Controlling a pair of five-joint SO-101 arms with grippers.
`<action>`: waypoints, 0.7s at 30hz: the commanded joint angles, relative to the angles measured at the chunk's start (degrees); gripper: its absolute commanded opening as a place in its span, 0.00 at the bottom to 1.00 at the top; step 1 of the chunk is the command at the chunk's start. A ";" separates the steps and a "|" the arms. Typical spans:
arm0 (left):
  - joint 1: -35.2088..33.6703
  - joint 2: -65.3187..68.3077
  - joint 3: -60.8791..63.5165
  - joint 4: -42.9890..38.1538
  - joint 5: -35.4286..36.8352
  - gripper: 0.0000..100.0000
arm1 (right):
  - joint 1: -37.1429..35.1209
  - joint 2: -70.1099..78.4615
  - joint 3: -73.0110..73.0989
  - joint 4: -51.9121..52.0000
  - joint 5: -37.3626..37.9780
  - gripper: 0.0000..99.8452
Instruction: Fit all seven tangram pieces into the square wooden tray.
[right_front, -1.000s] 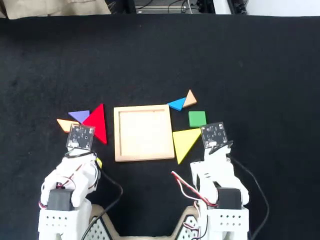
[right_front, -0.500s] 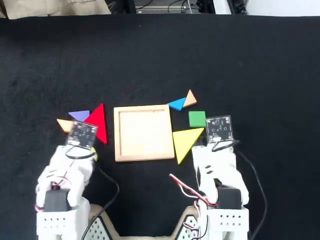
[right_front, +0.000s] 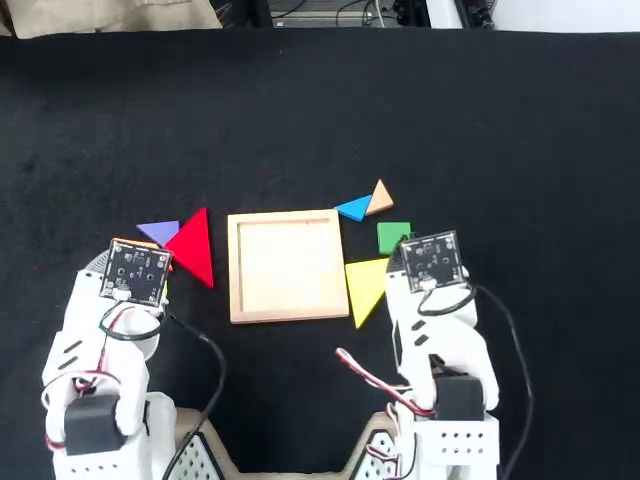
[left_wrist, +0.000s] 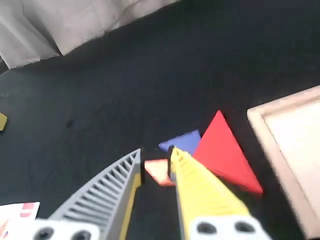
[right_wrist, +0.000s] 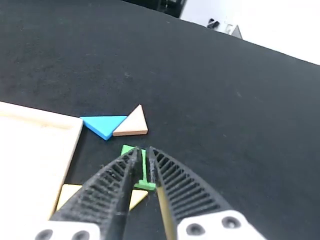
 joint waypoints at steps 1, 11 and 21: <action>1.45 2.73 -7.78 -0.88 10.81 0.11 | -1.58 -3.82 -0.92 -0.44 -1.76 0.03; 6.37 56.97 -33.27 0.09 21.36 0.11 | -1.49 -3.56 1.80 -0.70 -3.96 0.03; 8.04 86.07 -46.55 3.69 33.49 0.36 | -1.49 -3.47 1.80 -0.35 -3.87 0.03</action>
